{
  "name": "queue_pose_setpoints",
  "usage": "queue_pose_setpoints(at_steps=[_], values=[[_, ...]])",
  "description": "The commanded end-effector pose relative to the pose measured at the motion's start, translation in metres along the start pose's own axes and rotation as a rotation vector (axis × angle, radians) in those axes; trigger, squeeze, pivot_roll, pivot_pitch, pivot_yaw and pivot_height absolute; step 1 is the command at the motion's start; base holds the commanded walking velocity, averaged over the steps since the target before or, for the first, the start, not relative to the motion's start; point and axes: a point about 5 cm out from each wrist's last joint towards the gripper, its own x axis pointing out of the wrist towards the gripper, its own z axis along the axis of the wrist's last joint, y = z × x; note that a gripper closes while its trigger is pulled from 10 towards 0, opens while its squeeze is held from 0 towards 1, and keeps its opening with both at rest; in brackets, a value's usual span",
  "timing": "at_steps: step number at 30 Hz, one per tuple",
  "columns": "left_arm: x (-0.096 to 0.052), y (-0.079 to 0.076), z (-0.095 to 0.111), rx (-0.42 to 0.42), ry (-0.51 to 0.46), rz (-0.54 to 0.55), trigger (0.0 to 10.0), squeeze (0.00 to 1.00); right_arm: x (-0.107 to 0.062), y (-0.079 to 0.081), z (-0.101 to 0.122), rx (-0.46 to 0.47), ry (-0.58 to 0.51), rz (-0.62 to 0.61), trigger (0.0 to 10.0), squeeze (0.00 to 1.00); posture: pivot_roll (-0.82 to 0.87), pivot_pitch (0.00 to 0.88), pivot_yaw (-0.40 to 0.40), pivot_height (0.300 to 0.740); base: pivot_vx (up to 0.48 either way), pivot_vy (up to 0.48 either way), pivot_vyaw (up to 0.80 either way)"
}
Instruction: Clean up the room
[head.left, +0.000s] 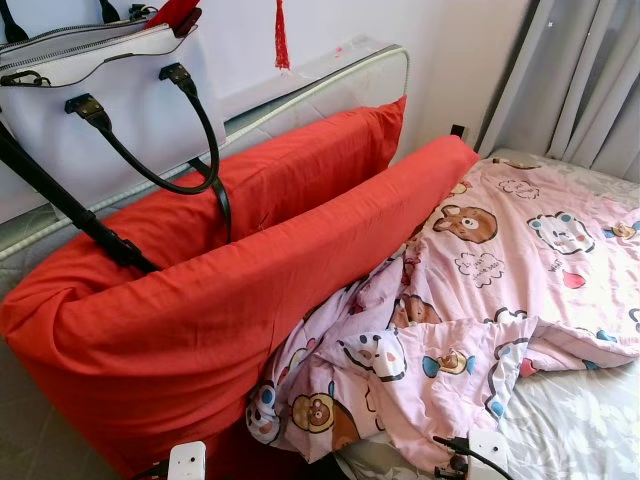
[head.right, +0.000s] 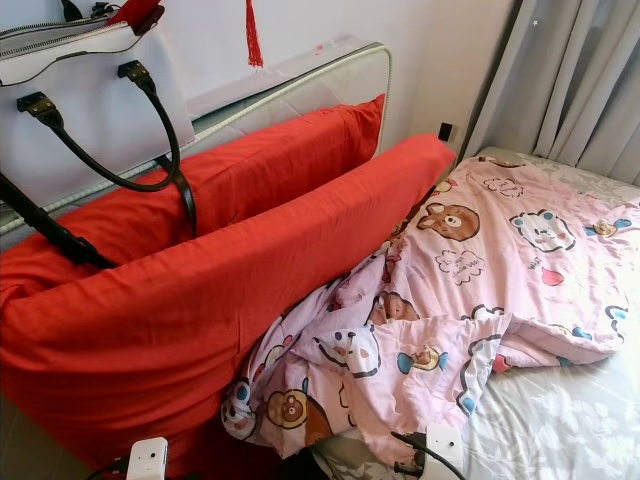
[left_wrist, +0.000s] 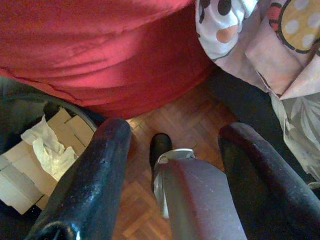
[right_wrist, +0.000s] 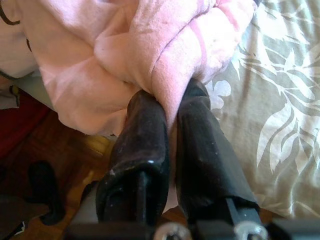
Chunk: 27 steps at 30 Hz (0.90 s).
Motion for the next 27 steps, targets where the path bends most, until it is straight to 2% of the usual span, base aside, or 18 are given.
queue_pose_setpoints(at_steps=[1,27], values=[[-0.0004,0.0026,-0.0021,0.017,0.019,0.001,10.0,0.0,-0.0001,-0.0018,0.0011,0.012,-0.011,-0.009,10.0,0.0,-0.02,0.019,-0.013,0.74,-0.262,0.0,0.0],[-0.0001,0.0023,-0.001,0.017,0.016,-0.001,10.0,0.0,-0.0001,-0.0079,0.0028,0.013,-0.022,-0.072,10.0,0.0,-0.02,0.025,-0.012,0.74,-0.269,0.0,0.0]])
